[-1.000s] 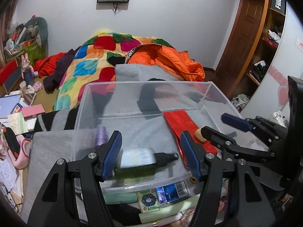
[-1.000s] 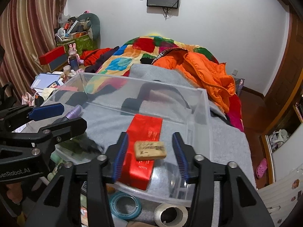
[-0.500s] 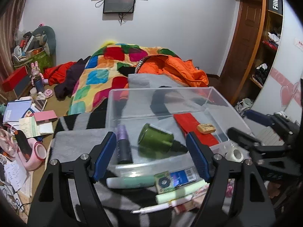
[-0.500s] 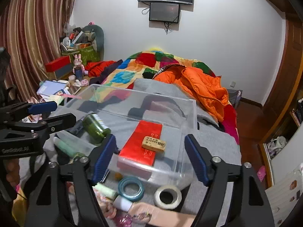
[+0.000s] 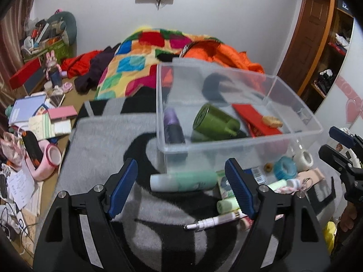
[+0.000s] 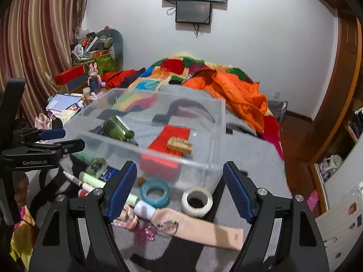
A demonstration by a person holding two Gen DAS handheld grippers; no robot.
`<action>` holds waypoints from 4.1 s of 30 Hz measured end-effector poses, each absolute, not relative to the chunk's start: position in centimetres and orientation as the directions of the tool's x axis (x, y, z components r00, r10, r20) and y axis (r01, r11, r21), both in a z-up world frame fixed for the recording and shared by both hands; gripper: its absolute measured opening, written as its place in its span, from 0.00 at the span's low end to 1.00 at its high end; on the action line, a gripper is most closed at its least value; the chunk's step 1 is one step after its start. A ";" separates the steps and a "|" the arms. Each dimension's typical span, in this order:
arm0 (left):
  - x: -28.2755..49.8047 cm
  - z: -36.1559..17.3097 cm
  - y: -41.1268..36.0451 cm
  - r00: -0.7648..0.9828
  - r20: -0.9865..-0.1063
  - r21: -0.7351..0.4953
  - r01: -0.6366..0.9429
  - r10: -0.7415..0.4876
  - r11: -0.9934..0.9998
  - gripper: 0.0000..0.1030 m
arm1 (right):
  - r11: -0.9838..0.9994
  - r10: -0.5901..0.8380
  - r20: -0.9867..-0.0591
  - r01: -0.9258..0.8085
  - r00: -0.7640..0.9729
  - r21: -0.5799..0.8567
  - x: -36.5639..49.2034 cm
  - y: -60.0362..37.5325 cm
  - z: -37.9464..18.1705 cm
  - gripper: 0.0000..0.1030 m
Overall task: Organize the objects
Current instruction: 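Reach left tool to mint-green tube while right tool approaches blue tape roll, then grasp mint-green tube with left tool while right tool grasps blue tape, then place mint tube in bin with left tool while right releases blue tape inside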
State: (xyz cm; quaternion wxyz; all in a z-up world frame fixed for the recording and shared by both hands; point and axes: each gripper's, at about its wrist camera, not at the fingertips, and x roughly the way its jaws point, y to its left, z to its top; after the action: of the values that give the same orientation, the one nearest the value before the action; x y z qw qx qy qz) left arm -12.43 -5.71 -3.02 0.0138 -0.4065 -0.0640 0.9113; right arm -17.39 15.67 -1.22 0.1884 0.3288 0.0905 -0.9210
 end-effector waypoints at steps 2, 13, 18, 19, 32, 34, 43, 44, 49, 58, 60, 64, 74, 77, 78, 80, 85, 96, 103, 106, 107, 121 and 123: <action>-12.5 -3.7 -5.6 -0.658 -0.750 -0.125 0.031 0.075 -0.992 0.77 | -0.913 -0.287 -0.656 0.407 -0.698 -0.033 -17.4 15.8 -2.0 0.73; -13.5 -5.6 -5.8 -0.625 -0.778 -0.137 0.071 0.063 -0.988 0.84 | -0.906 -0.316 -0.714 0.421 -0.625 0.033 -18.5 15.3 -5.3 0.73; -13.4 -6.0 -6.2 -0.625 -0.777 -0.160 0.084 0.073 -0.983 0.86 | -0.898 -0.337 -0.711 0.438 -0.617 0.045 -18.3 14.6 -5.4 0.73; -13.4 -6.0 -6.2 -0.626 -0.776 -0.162 0.085 0.074 -0.983 0.86 | -0.894 -0.340 -0.708 0.446 -0.618 0.040 -18.2 14.3 -5.3 0.73; -12.7 -6.2 -5.8 -0.628 -0.773 -0.170 0.066 0.092 -0.983 0.86 | -0.876 -0.345 -0.735 0.481 -0.584 0.029 -18.9 12.7 -6.1 0.64; -12.8 -6.2 -5.8 -0.626 -0.774 -0.172 0.063 0.095 -0.983 0.86 | -0.874 -0.347 -0.739 0.485 -0.578 0.031 -18.9 12.8 -6.1 0.61; -14.1 -6.8 -5.0 -0.582 -0.813 -0.079 0.086 0.014 -0.993 0.86 | -0.865 -0.357 -0.754 0.499 -0.551 0.045 -18.8 12.2 -6.3 0.56; -14.0 -6.8 -4.8 -0.584 -0.812 -0.068 0.084 0.006 -0.994 0.86 | -0.866 -0.356 -0.755 0.497 -0.551 0.046 -18.9 12.3 -6.3 0.56; -13.4 -6.7 -5.6 -0.608 -0.794 -0.098 0.106 0.013 -0.990 0.73 | -0.870 -0.338 -0.766 0.493 -0.547 0.031 -19.0 12.1 -6.3 0.56; -11.2 -6.1 -6.1 -0.641 -0.766 -0.132 0.093 0.042 -0.987 0.70 | -0.878 -0.319 -0.770 0.479 -0.553 0.020 -19.2 12.2 -6.5 0.54; -10.5 -5.8 -6.1 -0.649 -0.758 -0.145 0.088 0.054 -0.986 0.70 | -0.874 -0.335 -0.766 0.484 -0.548 0.035 -19.0 12.4 -6.4 0.48; -9.5 -5.3 -6.0 -0.663 -0.742 -0.185 0.069 0.094 -0.980 0.70 | -0.880 -0.328 -0.759 0.474 -0.563 0.029 -18.7 12.7 -6.3 0.33; -7.7 -2.5 -4.2 -0.717 -0.684 -0.189 -0.003 0.134 -0.982 0.70 | -0.887 -0.317 -0.775 0.459 -0.547 0.039 -19.1 13.0 -6.0 0.35; -7.5 -1.9 -3.9 -0.725 -0.674 -0.190 -0.015 0.141 -0.982 0.70 | -0.887 -0.328 -0.782 0.458 -0.529 0.062 -19.6 13.0 -6.1 0.40; -7.5 -1.7 -3.8 -0.727 -0.671 -0.190 -0.016 0.141 -0.982 0.70 | -0.886 -0.330 -0.785 0.459 -0.524 0.067 -19.7 12.9 -6.2 0.40; -7.6 -1.4 -3.8 -0.732 -0.665 -0.195 -0.017 0.145 -0.981 0.70 | -0.881 -0.347 -0.790 0.464 -0.505 0.090 -19.9 12.8 -6.2 0.40; -8.1 -0.7 -3.8 -0.743 -0.652 -0.207 -0.018 0.151 -0.978 0.70 | -0.875 -0.345 -0.793 0.478 -0.503 0.077 -19.8 12.2 -6.9 0.40; -10.1 0.9 -2.8 -0.764 -0.627 -0.192 -0.037 0.152 -0.981 0.70 | -0.876 -0.395 -0.766 0.459 -0.507 0.148 -19.7 13.7 -6.2 0.35; -11.7 2.1 -1.8 -0.769 -0.614 -0.197 -0.070 0.179 -0.978 0.70 | -0.855 -0.458 -0.697 0.488 -0.552 0.176 -18.4 14.7 -2.4 0.35; -12.4 2.2 -1.5 -0.764 -0.618 -0.201 -0.074 0.185 -0.977 0.70 | -0.854 -0.469 -0.674 0.488 -0.571 0.180 -18.7 14.9 -1.2 0.35; -12.8 2.2 -1.4 -0.762 -0.620 -0.201 -0.075 0.186 -0.977 0.70 | -0.853 -0.472 -0.664 0.489 -0.579 0.180 -18.7 14.9 -0.7 0.35; -15.8 -0.3 -2.0 -0.722 -0.678 -0.159 -0.039 0.138 -0.986 0.70 | -0.907 -0.385 -0.662 0.395 -0.643 0.143 -23.3 15.1 -0.5 0.35; -16.0 -0.6 -2.1 -0.722 -0.681 -0.140 -0.033 0.121 -0.990 0.70 | -0.909 -0.380 -0.672 0.390 -0.636 0.145 -23.9 14.9 -1.0 0.35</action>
State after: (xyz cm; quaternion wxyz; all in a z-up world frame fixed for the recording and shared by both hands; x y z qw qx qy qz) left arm -16.01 -2.07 -0.62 0.0415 -0.3706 -0.0589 0.9260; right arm -23.90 14.88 -1.04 0.2127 0.3698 0.0067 -0.9044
